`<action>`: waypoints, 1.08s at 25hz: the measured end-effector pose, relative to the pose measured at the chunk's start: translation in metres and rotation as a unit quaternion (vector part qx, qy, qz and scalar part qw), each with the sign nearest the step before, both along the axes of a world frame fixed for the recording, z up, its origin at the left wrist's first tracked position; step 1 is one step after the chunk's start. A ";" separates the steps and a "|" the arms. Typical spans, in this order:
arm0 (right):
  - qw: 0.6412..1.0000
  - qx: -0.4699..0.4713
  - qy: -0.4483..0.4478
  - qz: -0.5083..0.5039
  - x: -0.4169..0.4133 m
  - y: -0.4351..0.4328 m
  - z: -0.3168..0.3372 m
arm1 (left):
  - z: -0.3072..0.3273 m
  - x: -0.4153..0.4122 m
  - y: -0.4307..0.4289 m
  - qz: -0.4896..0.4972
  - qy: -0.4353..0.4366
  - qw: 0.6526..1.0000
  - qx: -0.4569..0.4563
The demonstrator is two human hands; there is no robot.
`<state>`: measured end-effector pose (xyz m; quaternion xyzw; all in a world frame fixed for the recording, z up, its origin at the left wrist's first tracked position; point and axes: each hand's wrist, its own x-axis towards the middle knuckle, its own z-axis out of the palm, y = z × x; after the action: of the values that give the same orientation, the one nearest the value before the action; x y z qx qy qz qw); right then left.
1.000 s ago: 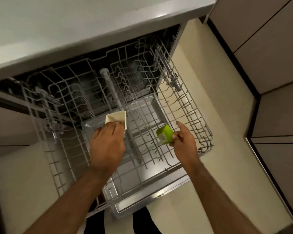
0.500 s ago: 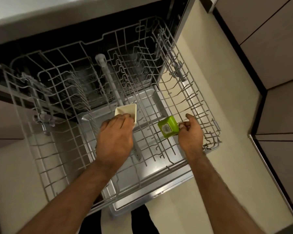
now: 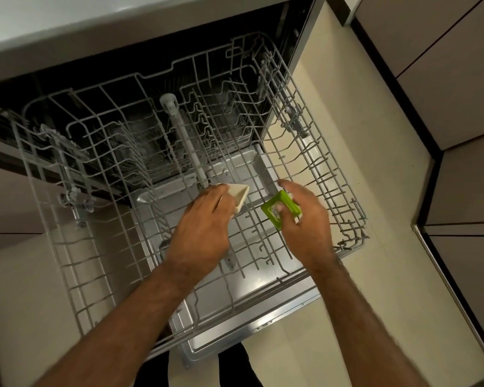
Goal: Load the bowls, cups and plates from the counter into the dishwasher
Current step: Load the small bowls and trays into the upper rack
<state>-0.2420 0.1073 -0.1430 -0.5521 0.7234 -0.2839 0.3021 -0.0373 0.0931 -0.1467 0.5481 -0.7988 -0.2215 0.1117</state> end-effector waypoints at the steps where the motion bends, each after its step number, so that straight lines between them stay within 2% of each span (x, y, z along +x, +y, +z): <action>1: 0.997 -0.005 -0.012 0.071 0.003 -0.002 0.007 | 0.001 -0.001 -0.002 -0.013 0.013 1.000 0.015; 4: 0.979 -0.017 -0.032 0.202 0.011 -0.014 0.015 | 0.005 -0.002 -0.007 -0.045 0.070 0.995 0.048; 6: 0.977 -0.012 -0.042 0.210 0.011 -0.021 0.014 | 0.005 -0.001 -0.008 -0.036 0.095 0.992 0.073; 8: 0.981 0.028 -0.117 0.154 0.007 -0.026 0.013 | 0.005 0.002 -0.009 0.006 0.108 0.990 0.090; 10: 0.968 0.060 -0.228 0.079 0.003 -0.030 0.017 | 0.008 0.004 -0.012 0.052 0.121 0.987 0.093; 12: 0.955 0.080 -0.287 -0.015 -0.003 -0.036 0.019 | 0.010 0.008 -0.015 0.090 0.129 0.983 0.093; 14: 0.948 0.107 -0.282 -0.104 -0.006 -0.046 0.016 | 0.009 0.012 -0.015 0.110 0.125 0.981 0.102; 16: 0.938 0.150 -0.277 -0.147 -0.006 -0.057 0.010 | 0.008 0.014 -0.011 0.110 0.113 0.982 0.108; 21: 0.937 0.216 -0.236 -0.141 0.003 -0.086 -0.002 | 0.010 0.013 -0.004 0.113 0.104 0.982 0.107; 25: 0.950 0.219 -0.178 -0.133 -0.003 -0.092 -0.015 | 0.009 0.015 -0.004 0.114 0.109 0.982 0.108; 27: 0.966 0.182 -0.131 -0.128 -0.004 -0.088 -0.020 | 0.009 0.015 -0.004 0.118 0.107 0.980 0.115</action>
<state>-0.2460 0.0190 -0.1626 -0.3488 0.7815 -0.2535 0.4509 -0.0226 0.0890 -0.1376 0.6210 -0.6808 -0.3544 0.1588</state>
